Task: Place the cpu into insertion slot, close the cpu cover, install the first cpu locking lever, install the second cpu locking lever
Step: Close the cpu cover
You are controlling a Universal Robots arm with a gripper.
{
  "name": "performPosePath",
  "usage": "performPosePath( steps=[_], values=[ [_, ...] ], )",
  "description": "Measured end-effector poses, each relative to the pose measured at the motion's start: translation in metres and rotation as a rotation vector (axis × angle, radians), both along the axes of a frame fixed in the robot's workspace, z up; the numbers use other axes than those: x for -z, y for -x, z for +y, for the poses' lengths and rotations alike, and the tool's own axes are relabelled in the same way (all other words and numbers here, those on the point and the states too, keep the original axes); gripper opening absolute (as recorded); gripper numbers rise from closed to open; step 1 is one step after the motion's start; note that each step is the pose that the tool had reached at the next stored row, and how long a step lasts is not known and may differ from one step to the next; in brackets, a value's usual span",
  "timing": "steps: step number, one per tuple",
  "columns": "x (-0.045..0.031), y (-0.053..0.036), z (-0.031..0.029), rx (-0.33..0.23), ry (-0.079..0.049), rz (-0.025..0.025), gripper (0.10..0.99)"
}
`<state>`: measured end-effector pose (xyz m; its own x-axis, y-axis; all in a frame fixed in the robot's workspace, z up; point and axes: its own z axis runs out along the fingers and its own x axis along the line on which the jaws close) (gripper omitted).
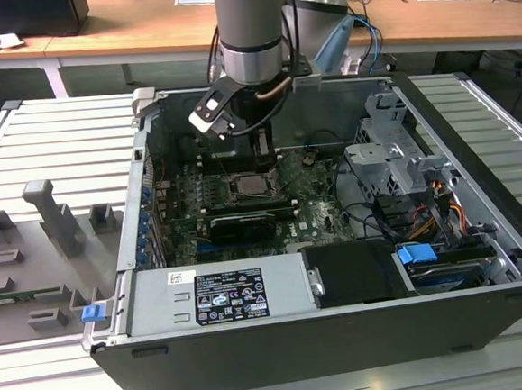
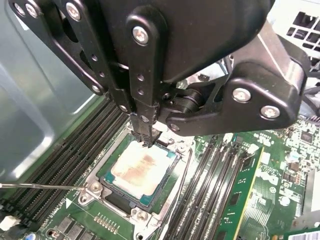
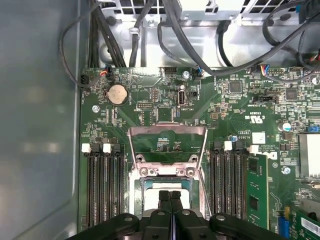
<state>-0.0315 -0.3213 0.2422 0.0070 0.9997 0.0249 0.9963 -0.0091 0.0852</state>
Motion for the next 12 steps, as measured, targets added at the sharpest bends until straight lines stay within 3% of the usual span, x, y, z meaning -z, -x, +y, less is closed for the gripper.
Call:
performPosePath(
  steps=[8,10,12],
  values=[
    [-0.0124,-0.0005,0.0000,0.000,0.000,0.0001,0.106],
    [-0.0229,-0.0055,0.0000,0.000,0.000,0.0008,0.106],
    [-0.0272,-0.0242,0.0000,0.000,0.000,0.0068,0.106]
  ],
)
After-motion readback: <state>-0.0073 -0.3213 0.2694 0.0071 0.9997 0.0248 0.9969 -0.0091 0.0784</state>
